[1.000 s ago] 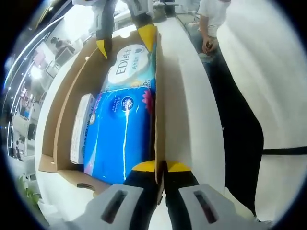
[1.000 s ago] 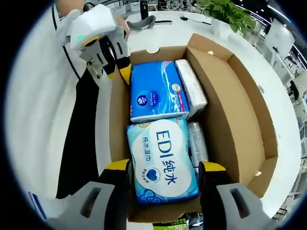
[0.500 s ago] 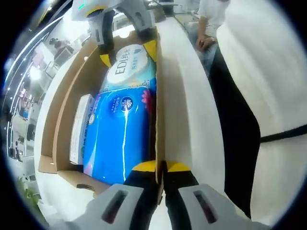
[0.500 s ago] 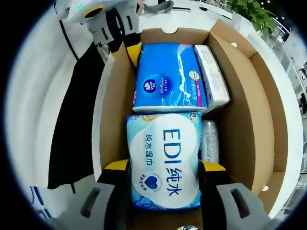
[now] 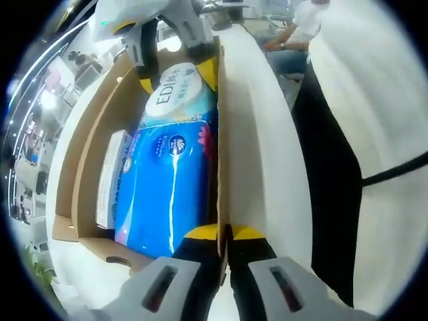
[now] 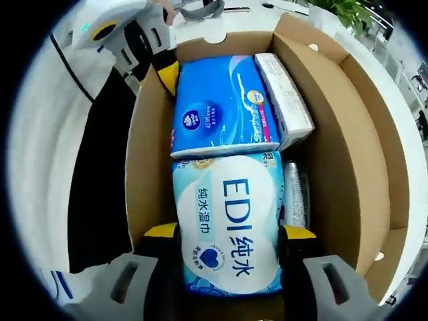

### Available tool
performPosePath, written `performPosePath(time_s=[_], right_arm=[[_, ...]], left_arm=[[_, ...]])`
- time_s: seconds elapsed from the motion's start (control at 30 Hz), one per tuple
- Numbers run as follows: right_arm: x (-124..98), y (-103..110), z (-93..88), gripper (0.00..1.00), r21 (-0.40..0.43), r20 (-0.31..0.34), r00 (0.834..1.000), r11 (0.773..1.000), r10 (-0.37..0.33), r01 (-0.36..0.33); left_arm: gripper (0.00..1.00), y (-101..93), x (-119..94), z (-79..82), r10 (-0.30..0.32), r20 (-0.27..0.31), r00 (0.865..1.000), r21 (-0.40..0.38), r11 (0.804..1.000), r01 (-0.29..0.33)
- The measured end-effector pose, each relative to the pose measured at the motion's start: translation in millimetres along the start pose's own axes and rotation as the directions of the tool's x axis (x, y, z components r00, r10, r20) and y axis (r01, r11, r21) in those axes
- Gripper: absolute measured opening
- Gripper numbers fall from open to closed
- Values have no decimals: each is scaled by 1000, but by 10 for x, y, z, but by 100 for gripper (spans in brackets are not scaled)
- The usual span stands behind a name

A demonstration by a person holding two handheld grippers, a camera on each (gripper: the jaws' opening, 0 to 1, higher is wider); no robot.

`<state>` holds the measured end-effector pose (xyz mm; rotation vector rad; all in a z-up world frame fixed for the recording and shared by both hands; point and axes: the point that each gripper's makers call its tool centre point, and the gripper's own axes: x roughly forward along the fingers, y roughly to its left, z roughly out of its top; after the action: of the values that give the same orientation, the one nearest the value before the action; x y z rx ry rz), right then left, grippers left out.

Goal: Operate the shoe box by opening the lid, removing the specified soft item, and placing it in the target area until the item is outside and the box remains undamaged.

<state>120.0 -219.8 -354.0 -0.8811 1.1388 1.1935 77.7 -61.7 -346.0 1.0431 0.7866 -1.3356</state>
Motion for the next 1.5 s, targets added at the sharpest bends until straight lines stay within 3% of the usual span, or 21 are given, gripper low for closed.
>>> performPosePath(time_s=[0.1, 0.47, 0.8, 1.5], right_arm=[[120, -4, -12, 64, 3, -35, 999, 1000, -7, 8], [242, -7, -33, 68, -22, -155, 987, 999, 39, -43], [252, -10, -65, 68, -61, -250, 968, 998, -9, -7], [262, -20, -72, 65, -68, -262, 964, 997, -40, 22]], left_arm=[[3, -3, 6, -4, 8, 7, 1000, 20, 1000, -8], [3, 1, 4, -7, 3, 5, 1000, 36, 999, -4], [3, -3, 3, -2, 1, 6, 1000, 29, 1000, -1], [3, -8, -9, -2, -1, 5, 1000, 26, 1000, 1]])
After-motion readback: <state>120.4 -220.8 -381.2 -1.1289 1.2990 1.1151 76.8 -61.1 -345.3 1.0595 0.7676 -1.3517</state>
